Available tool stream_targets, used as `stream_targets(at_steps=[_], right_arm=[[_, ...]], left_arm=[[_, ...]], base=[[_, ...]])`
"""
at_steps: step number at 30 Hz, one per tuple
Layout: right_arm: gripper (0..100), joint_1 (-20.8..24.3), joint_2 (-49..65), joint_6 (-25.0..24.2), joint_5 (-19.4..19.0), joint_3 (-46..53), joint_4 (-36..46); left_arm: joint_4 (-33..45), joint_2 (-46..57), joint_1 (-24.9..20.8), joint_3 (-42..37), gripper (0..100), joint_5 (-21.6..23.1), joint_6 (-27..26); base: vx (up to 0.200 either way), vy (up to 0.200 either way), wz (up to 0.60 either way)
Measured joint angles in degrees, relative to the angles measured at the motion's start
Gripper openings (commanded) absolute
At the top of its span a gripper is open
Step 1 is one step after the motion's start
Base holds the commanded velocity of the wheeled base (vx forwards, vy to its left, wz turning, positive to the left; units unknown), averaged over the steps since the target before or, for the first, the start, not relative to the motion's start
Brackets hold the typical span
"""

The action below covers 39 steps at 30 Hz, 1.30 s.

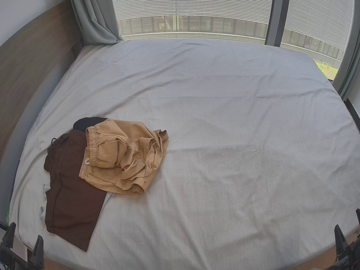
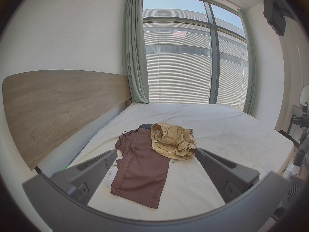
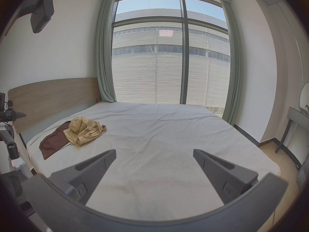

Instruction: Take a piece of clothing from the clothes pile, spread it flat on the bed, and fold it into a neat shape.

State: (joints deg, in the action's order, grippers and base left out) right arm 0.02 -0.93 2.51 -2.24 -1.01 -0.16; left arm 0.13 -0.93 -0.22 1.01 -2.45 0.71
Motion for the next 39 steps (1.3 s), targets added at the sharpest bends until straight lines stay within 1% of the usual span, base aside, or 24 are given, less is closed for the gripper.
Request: stream_targets(at_steps=[9, 19, 39], right_arm=[[100, -0.02, 0.00, 0.17, 0.06, 0.00, 0.00], [100, -0.02, 0.00, 0.20, 0.06, 0.00, 0.00], [100, -0.02, 0.00, 0.27, 0.15, 0.00, 0.06]], left_arm=[[0.02, 0.00, 0.06, 0.00, 100, -0.01, -0.05], [-0.09, 0.00, 0.04, 0.00, 100, -0.99, 0.74], [-0.23, 0.00, 0.04, 0.00, 100, -0.99, 0.55]], base=[[0.000, 0.000, 0.00], [0.000, 0.000, 0.00], [0.000, 0.000, 0.00]])
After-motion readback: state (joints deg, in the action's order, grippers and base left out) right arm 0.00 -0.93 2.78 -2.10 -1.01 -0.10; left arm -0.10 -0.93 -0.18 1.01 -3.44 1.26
